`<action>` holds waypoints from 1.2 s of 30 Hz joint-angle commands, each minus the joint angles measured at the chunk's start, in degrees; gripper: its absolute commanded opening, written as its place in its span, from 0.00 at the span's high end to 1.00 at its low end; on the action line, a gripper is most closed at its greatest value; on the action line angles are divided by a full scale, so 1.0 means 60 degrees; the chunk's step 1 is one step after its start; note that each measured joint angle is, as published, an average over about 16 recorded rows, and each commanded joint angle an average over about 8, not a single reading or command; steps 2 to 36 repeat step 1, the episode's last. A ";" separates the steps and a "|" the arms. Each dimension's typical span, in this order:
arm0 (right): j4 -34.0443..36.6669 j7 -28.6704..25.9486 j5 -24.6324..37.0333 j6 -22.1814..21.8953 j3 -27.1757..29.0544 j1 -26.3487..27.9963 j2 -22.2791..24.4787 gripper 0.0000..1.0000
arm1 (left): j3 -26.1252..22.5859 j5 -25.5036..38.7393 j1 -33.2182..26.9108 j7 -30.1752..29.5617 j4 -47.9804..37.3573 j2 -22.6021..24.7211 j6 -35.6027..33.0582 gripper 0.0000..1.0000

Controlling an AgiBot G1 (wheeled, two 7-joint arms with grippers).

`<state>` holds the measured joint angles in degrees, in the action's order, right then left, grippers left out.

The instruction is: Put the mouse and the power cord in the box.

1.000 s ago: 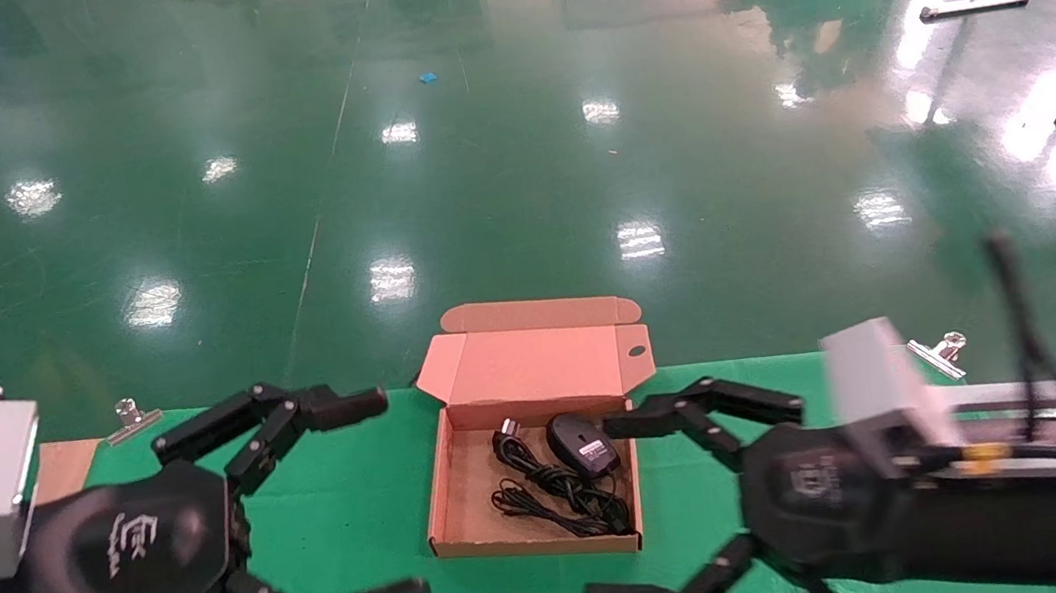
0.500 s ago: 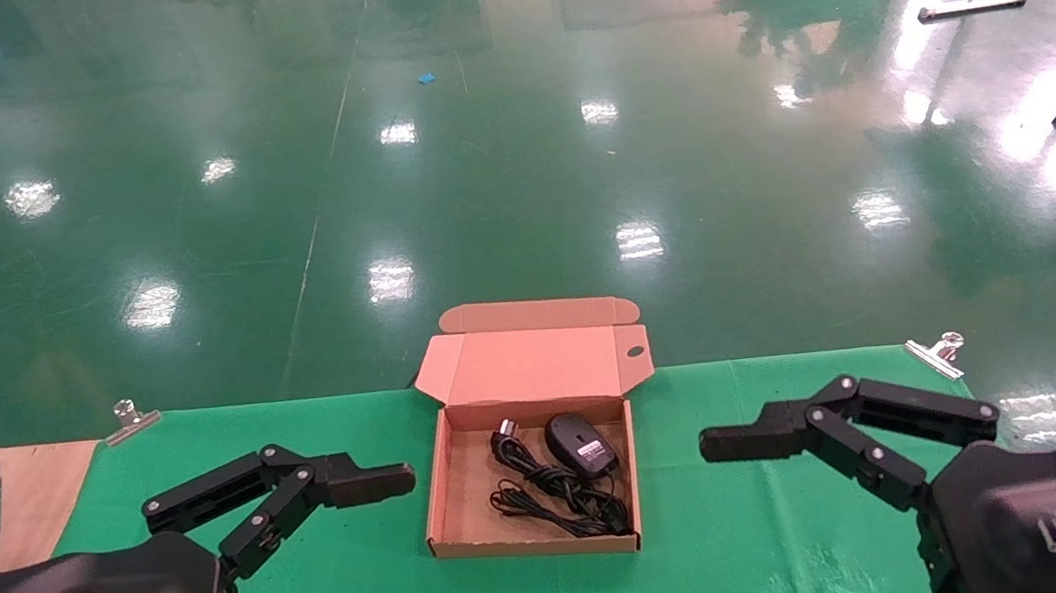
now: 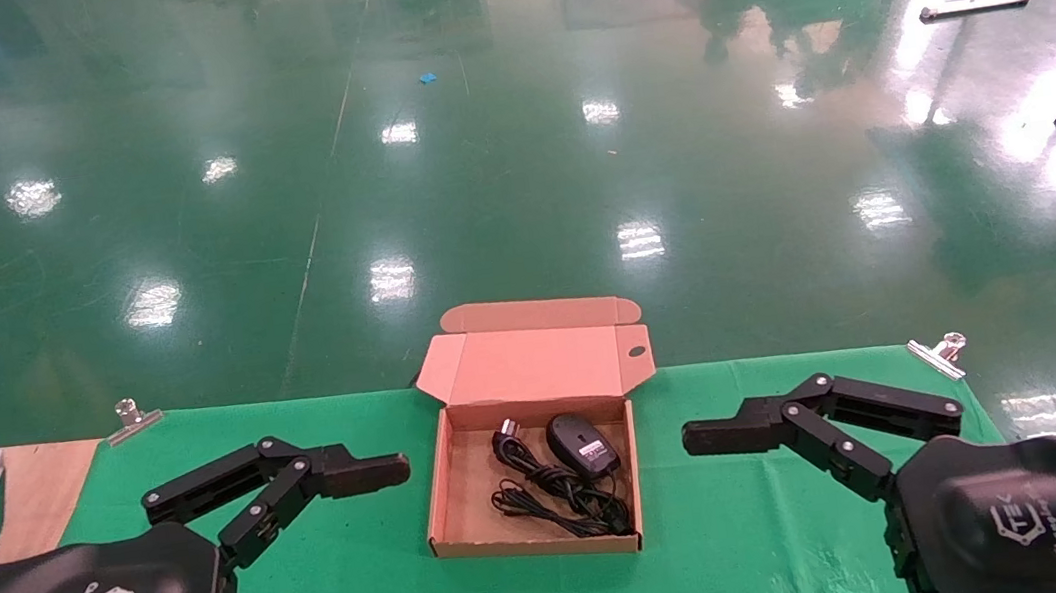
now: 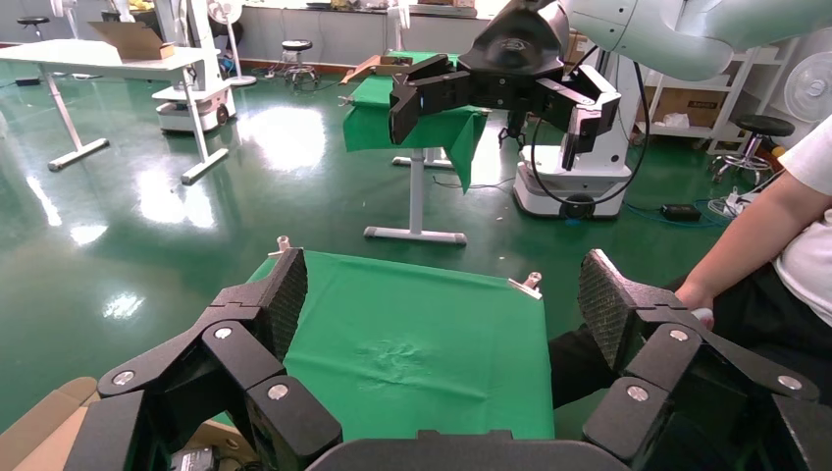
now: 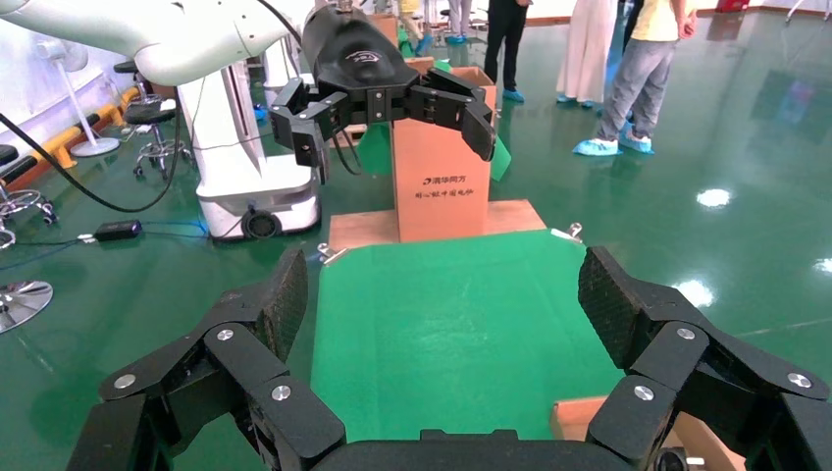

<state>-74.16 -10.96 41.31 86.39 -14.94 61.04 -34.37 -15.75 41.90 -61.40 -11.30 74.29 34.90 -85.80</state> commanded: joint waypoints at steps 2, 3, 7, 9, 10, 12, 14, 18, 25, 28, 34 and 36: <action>0.0034 0.0017 0.0031 -0.0042 -0.0063 0.0029 -0.0037 0.00 | -0.0012 0.0000 -0.0006 0.0027 -0.0032 0.0005 0.0006 0.00; 0.0034 0.0017 0.0031 -0.0042 -0.0063 0.0029 -0.0037 0.00 | -0.0012 0.0000 -0.0006 0.0027 -0.0032 0.0005 0.0006 0.00; 0.0034 0.0017 0.0031 -0.0042 -0.0063 0.0029 -0.0037 0.00 | -0.0012 0.0000 -0.0006 0.0027 -0.0032 0.0005 0.0006 0.00; 0.0034 0.0017 0.0031 -0.0042 -0.0063 0.0029 -0.0037 0.00 | -0.0012 0.0000 -0.0006 0.0027 -0.0032 0.0005 0.0006 0.00; 0.0034 0.0017 0.0031 -0.0042 -0.0063 0.0029 -0.0037 0.00 | -0.0012 0.0000 -0.0006 0.0027 -0.0032 0.0005 0.0006 0.00; 0.0034 0.0017 0.0031 -0.0042 -0.0063 0.0029 -0.0037 0.00 | -0.0012 0.0000 -0.0006 0.0027 -0.0032 0.0005 0.0006 0.00; 0.0034 0.0017 0.0031 -0.0042 -0.0063 0.0029 -0.0037 0.00 | -0.0012 0.0000 -0.0006 0.0027 -0.0032 0.0005 0.0006 0.00; 0.0034 0.0017 0.0031 -0.0042 -0.0063 0.0029 -0.0037 0.00 | -0.0012 0.0000 -0.0006 0.0027 -0.0032 0.0005 0.0006 0.00; 0.0034 0.0017 0.0031 -0.0042 -0.0063 0.0029 -0.0037 0.00 | -0.0012 0.0000 -0.0006 0.0027 -0.0032 0.0005 0.0006 0.00; 0.0034 0.0017 0.0031 -0.0042 -0.0063 0.0029 -0.0037 0.00 | -0.0012 0.0000 -0.0006 0.0027 -0.0032 0.0005 0.0006 0.00; 0.0034 0.0017 0.0031 -0.0042 -0.0063 0.0029 -0.0037 0.00 | -0.0012 0.0000 -0.0006 0.0027 -0.0032 0.0005 0.0006 0.00; 0.0034 0.0017 0.0031 -0.0042 -0.0063 0.0029 -0.0037 0.00 | -0.0012 0.0000 -0.0006 0.0027 -0.0032 0.0005 0.0006 0.00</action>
